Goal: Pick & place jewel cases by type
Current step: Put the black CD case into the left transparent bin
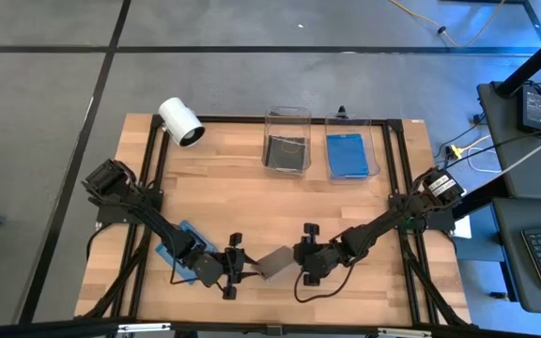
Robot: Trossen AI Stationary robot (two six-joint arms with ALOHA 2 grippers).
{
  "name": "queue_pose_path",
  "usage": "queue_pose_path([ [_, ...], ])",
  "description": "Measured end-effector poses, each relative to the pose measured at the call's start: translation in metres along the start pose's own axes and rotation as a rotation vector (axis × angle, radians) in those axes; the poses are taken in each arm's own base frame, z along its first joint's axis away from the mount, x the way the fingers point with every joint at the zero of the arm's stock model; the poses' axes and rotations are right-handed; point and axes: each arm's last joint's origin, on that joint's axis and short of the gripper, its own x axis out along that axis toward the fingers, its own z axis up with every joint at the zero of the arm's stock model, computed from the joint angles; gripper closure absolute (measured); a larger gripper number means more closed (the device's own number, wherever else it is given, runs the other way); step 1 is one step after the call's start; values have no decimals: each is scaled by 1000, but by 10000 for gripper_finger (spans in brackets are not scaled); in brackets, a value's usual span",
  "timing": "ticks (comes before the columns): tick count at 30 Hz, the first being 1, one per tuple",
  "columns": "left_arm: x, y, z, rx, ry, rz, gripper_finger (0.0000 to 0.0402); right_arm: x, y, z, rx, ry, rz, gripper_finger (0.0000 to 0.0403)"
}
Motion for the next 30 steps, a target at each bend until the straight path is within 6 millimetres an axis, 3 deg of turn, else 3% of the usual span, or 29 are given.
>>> queue_pose_path([
  [18, 0, -1, -2, 10, 27, -37, 286, -1, -3, 4, -91, -57, -94, 231],
  [30, 0, -4, -4, 10, 81, -168, 286, -3, 1, 12, -172, -135, -104, 231],
])
